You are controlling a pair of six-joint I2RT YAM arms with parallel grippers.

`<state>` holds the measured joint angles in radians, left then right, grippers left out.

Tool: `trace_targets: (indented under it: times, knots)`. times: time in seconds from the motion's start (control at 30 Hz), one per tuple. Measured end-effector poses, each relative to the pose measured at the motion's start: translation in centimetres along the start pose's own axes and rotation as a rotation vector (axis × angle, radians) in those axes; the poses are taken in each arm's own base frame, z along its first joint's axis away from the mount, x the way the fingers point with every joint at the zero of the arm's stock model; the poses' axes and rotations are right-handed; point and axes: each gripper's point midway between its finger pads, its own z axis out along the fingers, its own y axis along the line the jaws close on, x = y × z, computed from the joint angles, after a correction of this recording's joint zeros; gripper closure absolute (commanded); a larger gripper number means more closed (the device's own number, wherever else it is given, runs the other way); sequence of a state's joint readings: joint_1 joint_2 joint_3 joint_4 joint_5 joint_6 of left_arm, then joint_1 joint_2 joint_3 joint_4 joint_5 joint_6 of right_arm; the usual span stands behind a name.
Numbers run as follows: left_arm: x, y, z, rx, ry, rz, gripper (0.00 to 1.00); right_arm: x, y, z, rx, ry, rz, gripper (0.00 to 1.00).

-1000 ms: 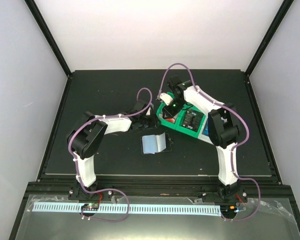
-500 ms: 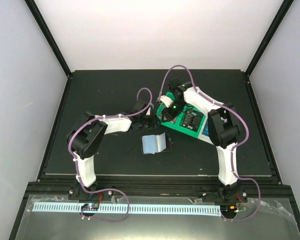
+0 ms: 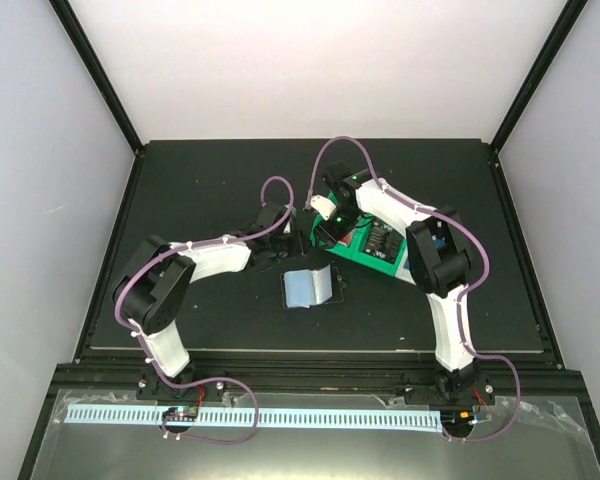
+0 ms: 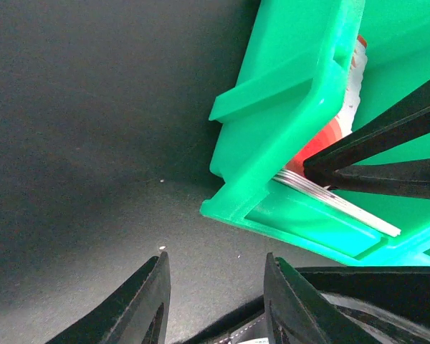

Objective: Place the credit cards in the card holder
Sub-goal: Pick up the credit card from the storage box.

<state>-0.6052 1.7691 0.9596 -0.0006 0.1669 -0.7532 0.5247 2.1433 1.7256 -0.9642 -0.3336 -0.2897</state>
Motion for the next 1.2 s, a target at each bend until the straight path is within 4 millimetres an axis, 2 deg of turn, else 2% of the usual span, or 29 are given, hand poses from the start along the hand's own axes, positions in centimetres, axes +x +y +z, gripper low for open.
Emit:
trace_targets:
  times: [0.23,0.43,0.77,1.2]
  knots:
    - [0.0,1.1,-1.2,-0.029,-0.031,-0.009,0.62,0.0,0.4,0.3,-0.003,0.007,-0.016,0.53]
    - [0.4,2.1,-1.3,-0.051,-0.027,-0.018,0.62,0.1,0.2,0.3,0.001,0.008,-0.013,0.56]
    - [0.2,2.3,-1.4,-0.054,-0.030,-0.023,0.62,0.3,0.0,0.2,0.015,0.016,-0.005,0.57]
    - [0.0,2.5,-1.4,-0.057,-0.033,-0.028,0.62,0.4,0.0,-0.8,0.043,0.006,-0.001,0.65]
